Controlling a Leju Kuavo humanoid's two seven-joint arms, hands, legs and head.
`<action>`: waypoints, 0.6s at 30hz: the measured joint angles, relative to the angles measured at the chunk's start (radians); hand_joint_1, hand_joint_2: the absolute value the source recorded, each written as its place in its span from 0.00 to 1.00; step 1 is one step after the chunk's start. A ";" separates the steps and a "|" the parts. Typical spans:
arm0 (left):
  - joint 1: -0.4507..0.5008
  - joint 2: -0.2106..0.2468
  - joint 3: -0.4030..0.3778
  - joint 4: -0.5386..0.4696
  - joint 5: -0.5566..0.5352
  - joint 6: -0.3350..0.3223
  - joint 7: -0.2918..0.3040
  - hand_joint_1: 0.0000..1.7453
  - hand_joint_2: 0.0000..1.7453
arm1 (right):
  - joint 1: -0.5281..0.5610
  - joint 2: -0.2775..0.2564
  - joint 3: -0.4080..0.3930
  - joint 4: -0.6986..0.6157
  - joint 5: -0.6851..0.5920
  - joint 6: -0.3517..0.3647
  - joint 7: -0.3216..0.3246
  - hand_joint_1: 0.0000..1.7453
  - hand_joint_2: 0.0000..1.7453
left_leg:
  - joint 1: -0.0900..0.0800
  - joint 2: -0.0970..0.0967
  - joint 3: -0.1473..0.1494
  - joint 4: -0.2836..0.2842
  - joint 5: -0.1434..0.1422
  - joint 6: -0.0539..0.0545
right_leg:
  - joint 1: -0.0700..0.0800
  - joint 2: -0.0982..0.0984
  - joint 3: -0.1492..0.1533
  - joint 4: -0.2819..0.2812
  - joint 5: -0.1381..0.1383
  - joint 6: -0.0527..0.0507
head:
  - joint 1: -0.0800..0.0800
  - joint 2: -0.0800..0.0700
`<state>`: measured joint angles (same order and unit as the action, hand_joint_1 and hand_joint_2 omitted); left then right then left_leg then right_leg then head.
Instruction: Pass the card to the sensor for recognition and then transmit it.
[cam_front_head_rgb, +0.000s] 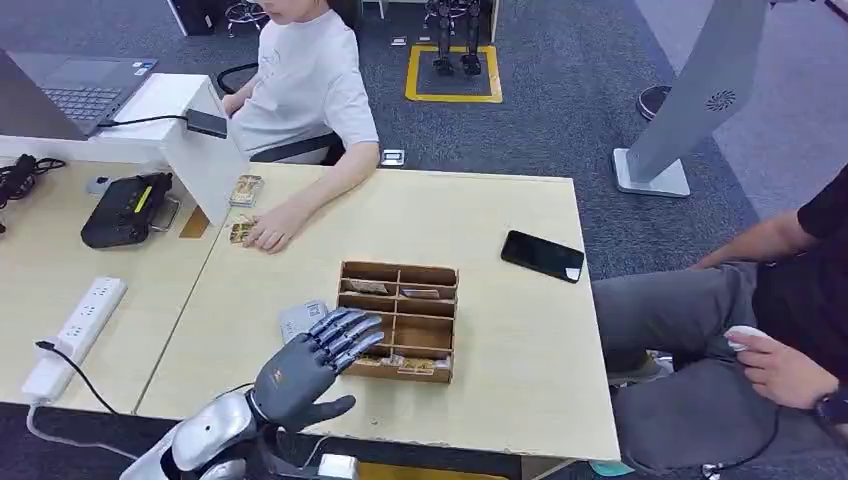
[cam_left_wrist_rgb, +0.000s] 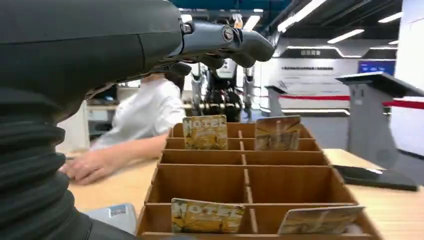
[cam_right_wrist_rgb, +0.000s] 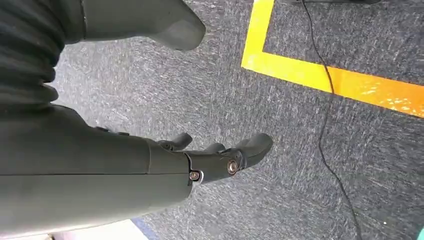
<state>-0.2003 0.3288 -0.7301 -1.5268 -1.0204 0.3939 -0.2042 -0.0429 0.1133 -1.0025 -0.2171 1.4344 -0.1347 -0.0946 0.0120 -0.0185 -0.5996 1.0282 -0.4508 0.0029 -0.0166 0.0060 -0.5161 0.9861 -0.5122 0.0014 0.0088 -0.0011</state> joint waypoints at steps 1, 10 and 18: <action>-0.005 -0.009 -0.007 0.023 -0.011 0.014 0.008 0.00 1.00 | -0.003 0.000 0.000 0.000 0.001 0.001 0.001 0.00 1.00 | 0.000 0.000 0.000 0.000 0.000 0.000 | 0.000 0.000 0.000 0.000 0.000 0.000 | 0.000 0.000; -0.031 -0.102 -0.041 0.196 -0.032 0.044 0.075 0.00 1.00 | -0.015 0.004 0.003 0.000 0.002 0.000 0.014 0.00 1.00 | 0.000 0.000 0.000 0.000 0.001 0.000 | 0.000 0.000 0.001 0.000 0.001 0.000 | 0.000 0.000; -0.034 -0.141 -0.047 0.275 -0.020 0.043 0.084 0.00 1.00 | -0.015 0.004 0.005 0.000 0.001 0.002 0.018 0.00 1.00 | 0.000 0.000 0.000 0.000 0.001 0.000 | 0.000 0.000 0.001 0.000 0.000 0.000 | 0.000 0.000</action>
<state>-0.2347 0.1877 -0.7767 -1.2520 -1.0403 0.4372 -0.1202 -0.0576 0.1171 -0.9979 -0.2171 1.4355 -0.1331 -0.0763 0.0121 -0.0184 -0.5998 1.0282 -0.4503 0.0027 -0.0165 0.0060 -0.5150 0.9861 -0.5118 0.0016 0.0088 -0.0011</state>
